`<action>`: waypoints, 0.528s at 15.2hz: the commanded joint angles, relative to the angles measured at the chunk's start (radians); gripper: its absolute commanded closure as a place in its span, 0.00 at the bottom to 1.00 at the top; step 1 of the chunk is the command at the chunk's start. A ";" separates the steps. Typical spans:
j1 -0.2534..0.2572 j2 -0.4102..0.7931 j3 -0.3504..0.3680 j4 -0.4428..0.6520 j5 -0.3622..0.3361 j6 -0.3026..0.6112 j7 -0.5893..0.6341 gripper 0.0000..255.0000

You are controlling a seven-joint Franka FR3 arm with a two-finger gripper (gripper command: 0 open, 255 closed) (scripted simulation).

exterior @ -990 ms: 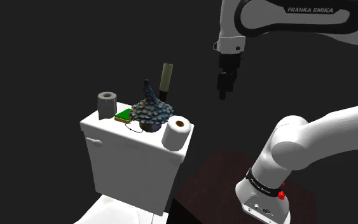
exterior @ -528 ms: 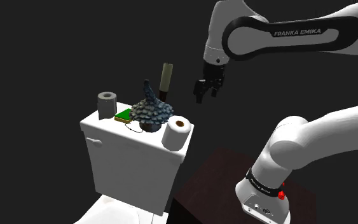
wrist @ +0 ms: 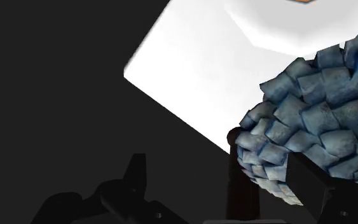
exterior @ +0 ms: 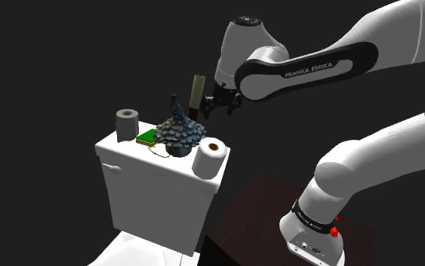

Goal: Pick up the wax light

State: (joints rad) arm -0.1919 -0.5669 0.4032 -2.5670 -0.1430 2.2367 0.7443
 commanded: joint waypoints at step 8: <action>-0.423 0.243 0.403 0.191 -0.446 0.194 0.731 0.00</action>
State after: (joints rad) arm -0.5540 -0.3577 0.7520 -2.4105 -0.5129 2.4270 1.3675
